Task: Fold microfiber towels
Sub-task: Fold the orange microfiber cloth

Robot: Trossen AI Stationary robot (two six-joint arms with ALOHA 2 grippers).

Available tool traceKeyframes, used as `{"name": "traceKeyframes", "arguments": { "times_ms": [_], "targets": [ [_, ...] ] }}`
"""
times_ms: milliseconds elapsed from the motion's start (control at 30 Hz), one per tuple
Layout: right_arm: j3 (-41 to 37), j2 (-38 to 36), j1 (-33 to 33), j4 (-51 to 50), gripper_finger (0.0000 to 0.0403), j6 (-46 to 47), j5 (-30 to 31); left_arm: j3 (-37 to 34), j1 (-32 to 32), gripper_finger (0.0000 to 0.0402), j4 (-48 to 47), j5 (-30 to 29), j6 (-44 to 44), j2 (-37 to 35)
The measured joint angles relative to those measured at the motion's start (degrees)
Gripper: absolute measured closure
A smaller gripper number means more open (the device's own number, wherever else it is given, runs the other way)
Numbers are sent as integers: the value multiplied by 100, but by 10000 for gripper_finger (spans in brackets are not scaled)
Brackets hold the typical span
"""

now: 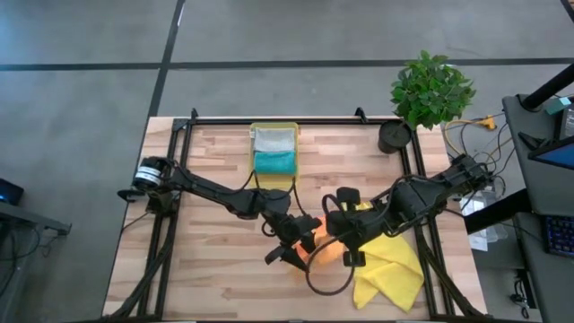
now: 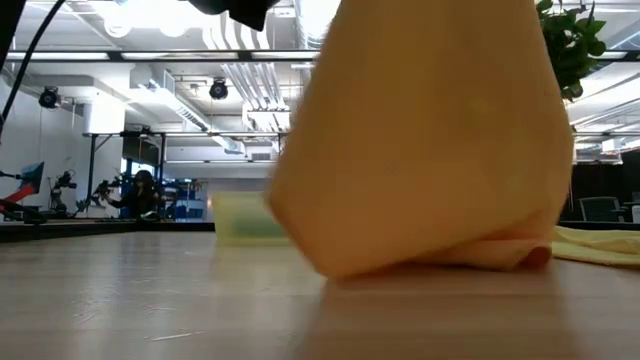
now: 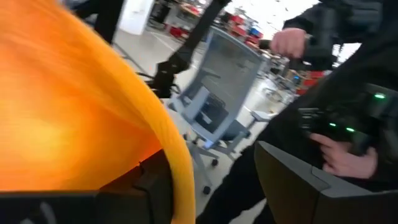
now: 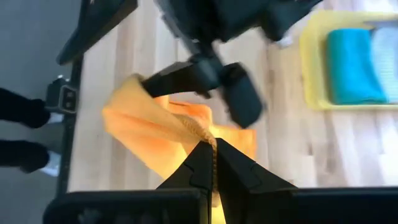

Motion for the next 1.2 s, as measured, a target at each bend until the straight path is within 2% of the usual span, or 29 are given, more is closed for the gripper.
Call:
{"name": "traceKeyframes", "arguments": {
  "times_ms": [300,400,567,900,1100,1200],
  "targets": [
    [4,-236,2,-214,394,-240,416,26,2,212,6,629,-568,210],
    [4,-329,2,-627,394,2,664,24,2,212,-18,915,-861,258],
    [4,-513,0,-1233,394,442,1179,-2,-4,227,-25,996,-892,278],
    [-1,-802,0,-1783,394,763,1322,-117,14,273,-34,1622,-1274,246],
    [-17,-983,0,-1775,394,763,1460,-118,14,281,-29,2086,-1597,230],
    [-20,-968,44,-1678,394,1069,1437,-118,68,282,-35,2189,-1764,183]
  ]
}}
